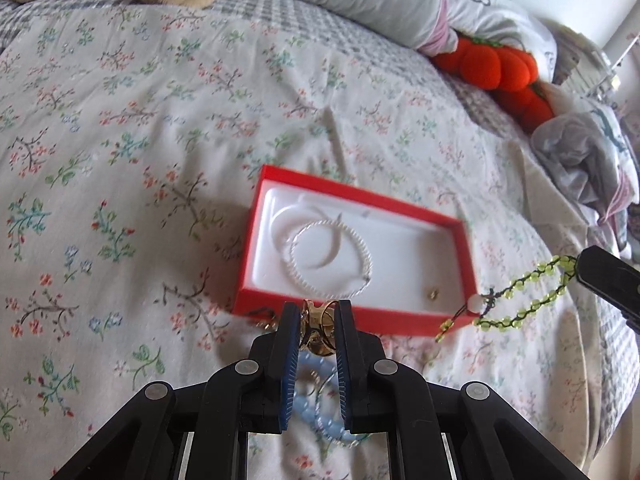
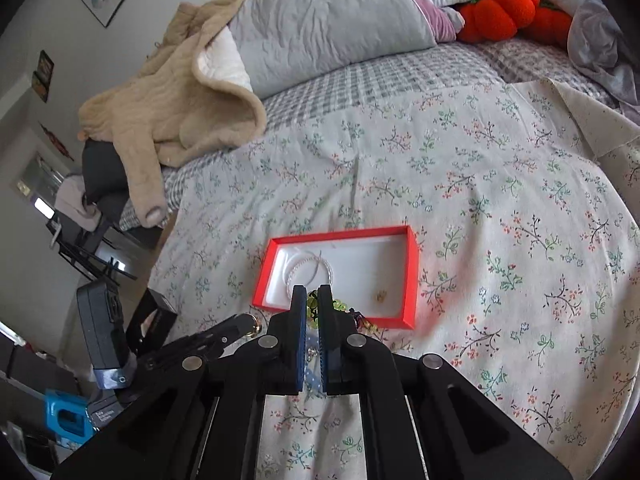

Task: Organize jewelry
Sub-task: 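Carry the gold ring toward the box with the left tool while the right tool grasps the green bead bracelet, then release the gold ring from the left tool while the right tool drops the green bracelet into the box, then grasp the blue bead bracelet with the left tool while the right tool grasps the thin beaded bracelet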

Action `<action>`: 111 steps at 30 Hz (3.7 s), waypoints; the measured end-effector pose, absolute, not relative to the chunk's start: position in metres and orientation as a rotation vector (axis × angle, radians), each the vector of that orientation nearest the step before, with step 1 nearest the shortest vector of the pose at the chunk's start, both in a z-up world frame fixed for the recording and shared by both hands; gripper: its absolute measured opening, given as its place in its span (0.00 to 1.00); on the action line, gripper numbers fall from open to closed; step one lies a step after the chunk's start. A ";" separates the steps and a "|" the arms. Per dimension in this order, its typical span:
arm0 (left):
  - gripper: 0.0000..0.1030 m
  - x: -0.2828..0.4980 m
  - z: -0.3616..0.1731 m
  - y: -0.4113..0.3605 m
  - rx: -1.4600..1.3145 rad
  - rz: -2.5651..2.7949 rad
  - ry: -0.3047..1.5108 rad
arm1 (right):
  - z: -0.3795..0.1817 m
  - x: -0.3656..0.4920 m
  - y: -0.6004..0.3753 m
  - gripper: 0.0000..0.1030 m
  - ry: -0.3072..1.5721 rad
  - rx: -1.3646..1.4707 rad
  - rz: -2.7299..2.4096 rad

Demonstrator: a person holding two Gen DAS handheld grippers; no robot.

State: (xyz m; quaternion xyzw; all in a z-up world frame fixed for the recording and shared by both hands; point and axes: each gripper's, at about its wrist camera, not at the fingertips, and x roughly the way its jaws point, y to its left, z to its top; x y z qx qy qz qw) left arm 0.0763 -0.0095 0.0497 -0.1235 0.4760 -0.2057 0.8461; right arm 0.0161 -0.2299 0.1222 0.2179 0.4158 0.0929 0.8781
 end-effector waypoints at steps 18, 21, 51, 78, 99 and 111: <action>0.12 0.112 0.027 -0.036 -0.262 -0.417 1.011 | 0.116 0.049 -0.238 0.05 0.828 0.497 0.192; 0.12 0.117 0.020 -0.037 -0.261 -0.407 1.021 | 0.101 0.056 -0.233 0.05 0.874 0.487 0.188; 0.63 0.084 0.042 -0.019 -0.184 -0.371 1.017 | 0.072 0.049 -0.231 0.49 0.972 0.433 0.080; 0.79 0.054 0.006 0.002 -0.125 -0.247 1.239 | 0.012 0.022 -0.193 0.55 1.259 0.364 0.036; 0.79 0.060 0.000 -0.004 -0.112 -0.236 1.258 | -0.019 0.046 -0.162 0.03 1.282 0.181 0.015; 0.60 0.062 -0.015 -0.038 -0.172 -0.335 1.322 | -0.007 0.022 -0.231 0.02 1.268 0.326 0.018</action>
